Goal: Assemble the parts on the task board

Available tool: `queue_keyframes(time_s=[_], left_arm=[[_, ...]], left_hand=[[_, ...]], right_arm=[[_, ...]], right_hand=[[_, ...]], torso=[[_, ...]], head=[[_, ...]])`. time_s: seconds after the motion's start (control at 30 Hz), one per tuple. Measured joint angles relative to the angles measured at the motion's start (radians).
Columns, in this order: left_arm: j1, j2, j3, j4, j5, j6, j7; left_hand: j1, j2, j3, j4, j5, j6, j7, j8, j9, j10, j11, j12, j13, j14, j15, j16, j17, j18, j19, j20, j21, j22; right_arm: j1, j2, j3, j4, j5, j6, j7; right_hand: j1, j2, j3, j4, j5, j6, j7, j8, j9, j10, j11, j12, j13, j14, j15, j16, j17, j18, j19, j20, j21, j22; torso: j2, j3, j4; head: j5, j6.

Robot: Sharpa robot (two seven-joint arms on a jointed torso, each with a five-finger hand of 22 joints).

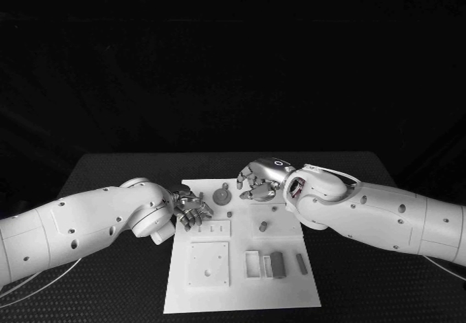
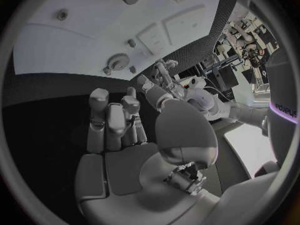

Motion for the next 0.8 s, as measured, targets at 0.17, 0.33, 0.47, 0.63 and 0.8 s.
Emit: queue_keyframes(time_s=[0.17, 0.33, 0.47, 0.63, 0.8], left_arm=[[-0.014, 0.011, -0.001, -0.012, -0.054, 0.006, -0.012], [-0.017, 0.021, 0.0, -0.016, -0.104, 0.009, -0.019], [-0.018, 0.023, 0.0, -0.016, -0.145, 0.015, -0.027], [-0.02, 0.033, 0.0, -0.016, -0.189, 0.02, -0.039], [-0.024, 0.037, 0.0, -0.016, -0.221, 0.025, -0.049]], left_hand=[[-0.009, -0.001, -0.002, 0.007, -0.003, -0.003, -0.003, 0.025, 0.0, -0.006, -0.009, 0.062, 0.035, 0.004, -0.011, 0.063, -0.007, -0.008, 0.017, -0.017, 0.027, 0.042], [-0.012, -0.004, -0.006, 0.014, -0.027, -0.005, -0.005, 0.04, 0.0, -0.015, -0.018, 0.13, 0.068, 0.014, -0.029, 0.137, -0.02, -0.016, 0.042, -0.035, 0.064, 0.059], [-0.016, -0.008, -0.01, 0.019, -0.03, -0.007, -0.007, 0.058, 0.0, -0.019, -0.031, 0.183, 0.089, 0.015, -0.044, 0.202, -0.03, -0.024, 0.056, -0.049, 0.101, 0.059], [-0.021, -0.013, -0.017, 0.026, -0.03, -0.01, -0.01, 0.083, 0.0, -0.024, -0.036, 0.227, 0.099, 0.017, -0.064, 0.275, -0.038, -0.032, 0.069, -0.061, 0.155, 0.059], [-0.025, -0.017, -0.021, 0.03, -0.034, -0.01, -0.012, 0.097, 0.0, -0.018, -0.043, 0.242, 0.099, 0.025, -0.072, 0.3, -0.05, -0.032, 0.076, -0.068, 0.179, 0.059]], right_arm=[[0.001, -0.003, 0.009, 0.009, 0.003, -0.001, -0.001], [0.002, -0.005, 0.011, 0.011, 0.007, -0.001, -0.002], [0.002, -0.005, 0.012, 0.012, 0.009, -0.001, -0.002], [0.002, -0.005, 0.013, 0.012, 0.012, -0.001, -0.003], [0.002, -0.004, 0.014, 0.014, 0.013, -0.001, -0.003]], right_hand=[[0.0, 0.0, 0.0, 0.0, 0.0, 0.0, 0.0, 0.0, 0.0, 0.0, 0.0, 0.0, 0.0, 0.0, 0.0, 0.0, 0.0, 0.0, 0.0, 0.0, 0.0, 0.0], [0.0, 0.0, 0.0, 0.0, 0.0, 0.0, 0.0, 0.0, 0.0, 0.0, 0.0, 0.0, 0.0, -0.001, 0.001, 0.0, -0.001, 0.0, 0.0, 0.0, 0.0, 0.0], [0.0, 0.0, 0.0, 0.0, 0.0, 0.0, 0.0, 0.0, 0.0, 0.0, 0.0, 0.0, 0.0, -0.001, 0.001, 0.0, -0.002, 0.0, 0.0, 0.0, 0.0, 0.0], [0.0, 0.0, 0.0, 0.0, 0.0, 0.0, 0.0, -0.004, 0.0, 0.0, 0.0, 0.0, 0.0, -0.001, 0.001, 0.0, -0.004, 0.0, 0.0, 0.001, 0.0, 0.0], [0.004, -0.004, 0.0, 0.0, 0.0, 0.001, -0.001, -0.004, 0.0, 0.0, 0.0, 0.0, 0.0, -0.001, 0.002, 0.0, -0.004, 0.0, 0.0, 0.001, 0.0, 0.0]], torso=[[0.0, -0.0007, -0.0004], [0.0, -0.0012, 0.0012], [-0.001, -0.0015, 0.002], [-0.001, -0.0015, 0.0026], [-0.001, -0.0013, 0.0026]], head=[[-0.002, -0.006], [-0.006, -0.012], [-0.007, -0.016], [-0.008, -0.019], [-0.007, -0.022]])
